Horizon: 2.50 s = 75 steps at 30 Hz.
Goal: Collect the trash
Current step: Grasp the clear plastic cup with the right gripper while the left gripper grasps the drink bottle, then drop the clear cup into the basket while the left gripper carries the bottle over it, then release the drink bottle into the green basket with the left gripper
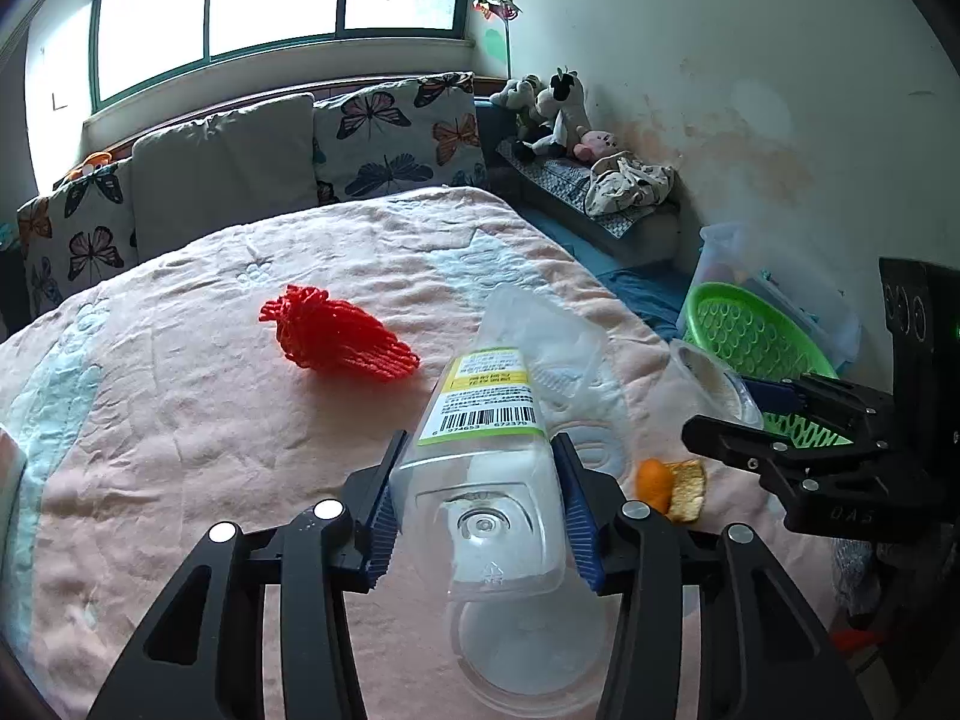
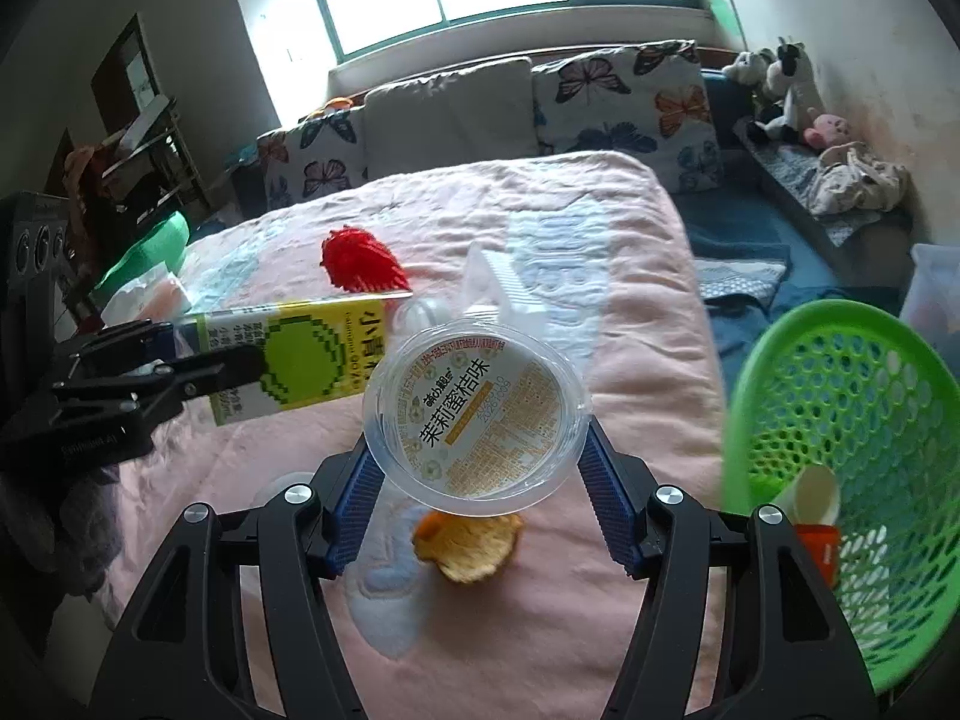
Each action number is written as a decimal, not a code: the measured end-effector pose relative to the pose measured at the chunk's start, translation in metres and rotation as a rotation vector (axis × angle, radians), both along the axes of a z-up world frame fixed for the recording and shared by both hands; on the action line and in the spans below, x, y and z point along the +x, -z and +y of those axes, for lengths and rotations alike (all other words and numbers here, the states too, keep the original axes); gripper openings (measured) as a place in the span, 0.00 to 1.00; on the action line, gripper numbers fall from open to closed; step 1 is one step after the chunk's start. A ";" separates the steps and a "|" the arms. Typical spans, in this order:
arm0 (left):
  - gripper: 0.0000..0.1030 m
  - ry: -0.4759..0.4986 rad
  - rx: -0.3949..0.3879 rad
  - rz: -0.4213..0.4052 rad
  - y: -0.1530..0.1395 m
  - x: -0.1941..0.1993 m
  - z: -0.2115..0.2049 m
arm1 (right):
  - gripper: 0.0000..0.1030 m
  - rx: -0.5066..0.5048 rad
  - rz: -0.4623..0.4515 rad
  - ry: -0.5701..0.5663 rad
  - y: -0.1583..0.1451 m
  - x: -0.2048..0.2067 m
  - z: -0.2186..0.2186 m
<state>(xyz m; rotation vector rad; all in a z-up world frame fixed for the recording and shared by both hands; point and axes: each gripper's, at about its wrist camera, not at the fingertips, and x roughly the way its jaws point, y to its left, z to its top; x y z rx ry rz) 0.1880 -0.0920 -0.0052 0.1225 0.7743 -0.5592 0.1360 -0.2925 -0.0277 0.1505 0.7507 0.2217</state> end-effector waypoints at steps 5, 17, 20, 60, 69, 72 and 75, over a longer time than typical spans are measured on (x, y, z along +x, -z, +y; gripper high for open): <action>0.44 0.009 -0.002 0.020 -0.012 -0.005 -0.002 | 0.61 -0.003 -0.017 0.045 -0.006 -0.016 -0.021; 0.44 0.119 -0.065 -0.003 -0.053 -0.032 -0.032 | 0.61 -0.051 0.012 0.249 0.006 -0.046 -0.105; 0.44 0.166 -0.075 -0.015 -0.059 -0.038 -0.055 | 0.62 -0.058 0.038 0.307 0.016 -0.050 -0.129; 0.44 0.373 0.125 0.179 0.038 -0.015 -0.283 | 0.75 0.066 0.052 0.468 0.050 -0.093 -0.220; 0.44 0.358 0.088 0.175 0.031 -0.024 -0.267 | 0.75 0.076 0.046 0.464 0.045 -0.103 -0.212; 0.44 0.338 0.080 0.158 0.026 -0.028 -0.255 | 0.75 0.073 0.037 0.453 0.041 -0.106 -0.204; 0.47 0.313 0.070 0.137 0.021 -0.032 -0.238 | 0.75 0.069 0.028 0.431 0.035 -0.109 -0.193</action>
